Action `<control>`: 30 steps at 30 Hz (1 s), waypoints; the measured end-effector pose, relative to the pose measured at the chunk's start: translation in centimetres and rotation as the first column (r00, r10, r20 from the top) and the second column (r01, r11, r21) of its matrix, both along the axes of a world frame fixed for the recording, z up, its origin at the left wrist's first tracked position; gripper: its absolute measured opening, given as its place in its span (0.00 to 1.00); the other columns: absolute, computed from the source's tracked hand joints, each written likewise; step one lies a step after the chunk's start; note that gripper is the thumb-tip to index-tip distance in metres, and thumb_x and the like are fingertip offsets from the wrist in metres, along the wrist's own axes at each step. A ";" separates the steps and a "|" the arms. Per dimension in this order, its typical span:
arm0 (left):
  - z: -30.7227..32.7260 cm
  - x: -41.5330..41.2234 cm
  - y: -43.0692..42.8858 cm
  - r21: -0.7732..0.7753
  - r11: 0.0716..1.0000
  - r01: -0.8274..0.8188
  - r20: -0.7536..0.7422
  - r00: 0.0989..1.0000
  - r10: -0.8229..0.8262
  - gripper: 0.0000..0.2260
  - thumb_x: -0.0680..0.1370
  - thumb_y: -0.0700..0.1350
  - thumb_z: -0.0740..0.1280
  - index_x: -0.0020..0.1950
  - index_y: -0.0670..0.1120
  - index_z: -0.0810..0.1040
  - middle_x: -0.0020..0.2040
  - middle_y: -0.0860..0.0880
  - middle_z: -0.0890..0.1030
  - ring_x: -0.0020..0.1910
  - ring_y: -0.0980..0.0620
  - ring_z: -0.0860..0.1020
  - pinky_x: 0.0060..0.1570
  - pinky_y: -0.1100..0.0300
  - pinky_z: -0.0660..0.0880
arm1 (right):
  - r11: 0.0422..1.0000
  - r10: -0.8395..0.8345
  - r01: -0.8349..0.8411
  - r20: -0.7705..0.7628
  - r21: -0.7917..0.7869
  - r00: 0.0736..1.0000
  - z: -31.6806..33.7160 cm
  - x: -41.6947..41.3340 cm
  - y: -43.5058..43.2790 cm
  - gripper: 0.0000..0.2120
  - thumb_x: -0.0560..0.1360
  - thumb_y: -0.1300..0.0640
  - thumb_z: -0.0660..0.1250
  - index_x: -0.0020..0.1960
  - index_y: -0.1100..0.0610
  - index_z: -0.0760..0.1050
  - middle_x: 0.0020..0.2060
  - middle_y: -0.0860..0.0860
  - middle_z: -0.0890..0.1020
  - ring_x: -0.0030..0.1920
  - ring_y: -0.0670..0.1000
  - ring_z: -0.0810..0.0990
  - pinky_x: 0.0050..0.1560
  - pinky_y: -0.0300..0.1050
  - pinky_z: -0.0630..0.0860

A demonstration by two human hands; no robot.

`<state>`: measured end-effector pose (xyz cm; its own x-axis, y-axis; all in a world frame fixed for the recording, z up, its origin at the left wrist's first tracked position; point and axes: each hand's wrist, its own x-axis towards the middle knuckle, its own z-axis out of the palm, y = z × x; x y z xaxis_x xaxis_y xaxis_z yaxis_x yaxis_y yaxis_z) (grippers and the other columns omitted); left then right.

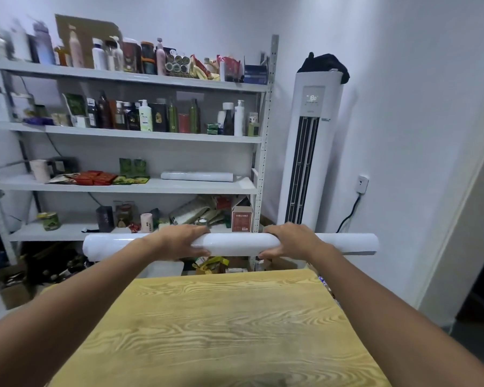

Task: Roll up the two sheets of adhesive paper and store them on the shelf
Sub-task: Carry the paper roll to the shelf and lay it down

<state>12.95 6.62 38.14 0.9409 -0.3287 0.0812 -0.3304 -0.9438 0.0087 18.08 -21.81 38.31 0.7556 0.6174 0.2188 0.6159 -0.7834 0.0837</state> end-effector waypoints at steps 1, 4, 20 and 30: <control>0.2 -0.1 0.8 0.005 1.000 0.001 0.007 1.000 -0.001 0.27 0.75 0.62 0.61 0.69 0.51 0.63 0.63 0.49 0.74 0.58 0.50 0.73 0.56 0.54 0.72 | 1.000 -0.007 0.007 0.000 -0.005 1.000 0.1 -0.2 0.8 0.25 0.70 0.32 0.63 0.58 0.48 0.72 0.48 0.47 0.80 0.47 0.49 0.77 0.42 0.44 0.70; 0.7 -0.9 3.5 0.012 1.000 0.016 0.034 0.999 -0.017 0.24 0.75 0.61 0.61 0.67 0.50 0.66 0.61 0.49 0.75 0.56 0.51 0.74 0.54 0.55 0.72 | 1.000 -0.015 0.015 -0.005 0.001 1.000 0.6 -1.1 3.7 0.24 0.70 0.33 0.64 0.58 0.49 0.72 0.48 0.47 0.80 0.43 0.47 0.73 0.41 0.43 0.68; 2.6 -7.5 23.4 0.052 0.997 0.050 0.064 0.997 -0.053 0.22 0.73 0.58 0.66 0.64 0.52 0.68 0.60 0.51 0.75 0.54 0.51 0.74 0.51 0.55 0.74 | 0.994 -0.090 0.083 0.094 0.072 0.992 -0.1 -8.8 23.9 0.24 0.69 0.33 0.63 0.58 0.46 0.71 0.47 0.47 0.81 0.47 0.50 0.79 0.46 0.47 0.75; 1.2 -9.1 33.1 -0.024 1.000 -0.018 0.091 0.996 0.020 0.21 0.73 0.55 0.67 0.63 0.51 0.68 0.58 0.50 0.74 0.50 0.55 0.71 0.49 0.57 0.74 | 0.999 -0.014 0.007 0.146 0.045 0.989 0.2 -8.9 34.1 0.23 0.69 0.34 0.64 0.56 0.48 0.72 0.46 0.48 0.81 0.45 0.50 0.79 0.41 0.45 0.73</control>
